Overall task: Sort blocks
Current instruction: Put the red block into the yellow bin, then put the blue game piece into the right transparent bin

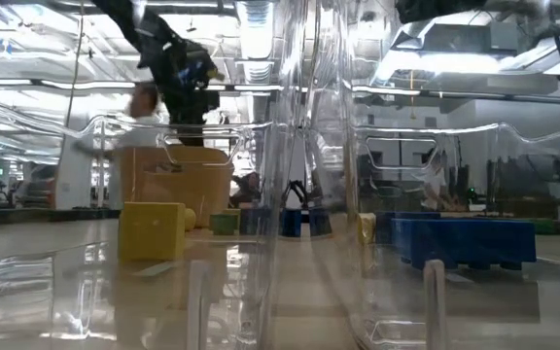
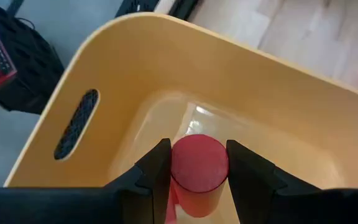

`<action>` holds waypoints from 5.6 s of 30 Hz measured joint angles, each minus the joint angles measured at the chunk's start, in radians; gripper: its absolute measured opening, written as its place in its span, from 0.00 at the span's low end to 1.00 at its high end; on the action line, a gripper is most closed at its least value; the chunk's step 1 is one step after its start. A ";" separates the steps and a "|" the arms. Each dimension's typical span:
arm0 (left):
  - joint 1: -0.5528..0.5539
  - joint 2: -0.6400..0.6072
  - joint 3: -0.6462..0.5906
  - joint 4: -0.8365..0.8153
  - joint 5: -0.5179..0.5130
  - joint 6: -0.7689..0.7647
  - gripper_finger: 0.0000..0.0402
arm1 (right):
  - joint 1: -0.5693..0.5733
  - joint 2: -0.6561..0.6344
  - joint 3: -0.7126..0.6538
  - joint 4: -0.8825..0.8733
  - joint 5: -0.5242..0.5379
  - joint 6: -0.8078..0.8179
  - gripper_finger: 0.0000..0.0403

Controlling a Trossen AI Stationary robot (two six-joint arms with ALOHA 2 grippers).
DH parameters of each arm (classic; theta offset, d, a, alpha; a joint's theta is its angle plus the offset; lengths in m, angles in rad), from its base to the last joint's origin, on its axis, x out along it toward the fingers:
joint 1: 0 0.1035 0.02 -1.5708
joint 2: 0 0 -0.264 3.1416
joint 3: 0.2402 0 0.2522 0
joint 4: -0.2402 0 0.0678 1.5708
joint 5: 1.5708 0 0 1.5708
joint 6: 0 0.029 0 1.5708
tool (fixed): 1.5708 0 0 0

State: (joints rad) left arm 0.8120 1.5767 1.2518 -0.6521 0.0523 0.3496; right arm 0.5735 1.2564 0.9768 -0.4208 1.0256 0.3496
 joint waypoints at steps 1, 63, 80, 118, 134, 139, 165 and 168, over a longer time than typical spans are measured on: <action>0.007 0.011 0.000 0.008 0.011 -0.008 0.31 | 0.003 0.000 0.000 -0.001 0.001 0.001 0.52; -0.937 -0.656 -0.557 0.146 -0.211 -0.521 0.44 | -0.406 0.008 -0.191 -0.782 -0.891 0.470 0.67; -0.963 -0.655 -0.557 0.142 -0.214 -0.512 0.44 | -0.333 0.028 -0.220 -0.803 -0.997 0.891 0.77; -1.040 -0.654 -0.557 0.062 -0.188 -0.515 0.44 | -0.084 0.087 -0.300 -0.636 -0.879 1.440 0.77; -1.041 -0.654 -0.557 0.034 -0.191 -0.440 0.44 | -0.063 0.090 -0.398 -0.515 -0.851 1.533 0.76; -1.041 -0.654 -0.557 0.035 -0.202 -0.445 0.44 | -0.115 0.088 -0.417 -0.498 -0.856 1.486 0.71; -1.041 -0.654 -0.557 0.033 -0.208 -0.490 0.44 | -0.122 0.093 -0.359 -0.562 -0.841 1.287 0.35; -1.041 -0.654 -0.557 0.033 -0.209 -0.493 0.44 | -0.122 0.093 -0.328 -0.581 -0.843 1.252 0.37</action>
State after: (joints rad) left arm -0.2287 0.9222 0.6949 -0.6191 -0.1566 -0.1432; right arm 0.4519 1.3495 0.6492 -1.0014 0.1830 1.6019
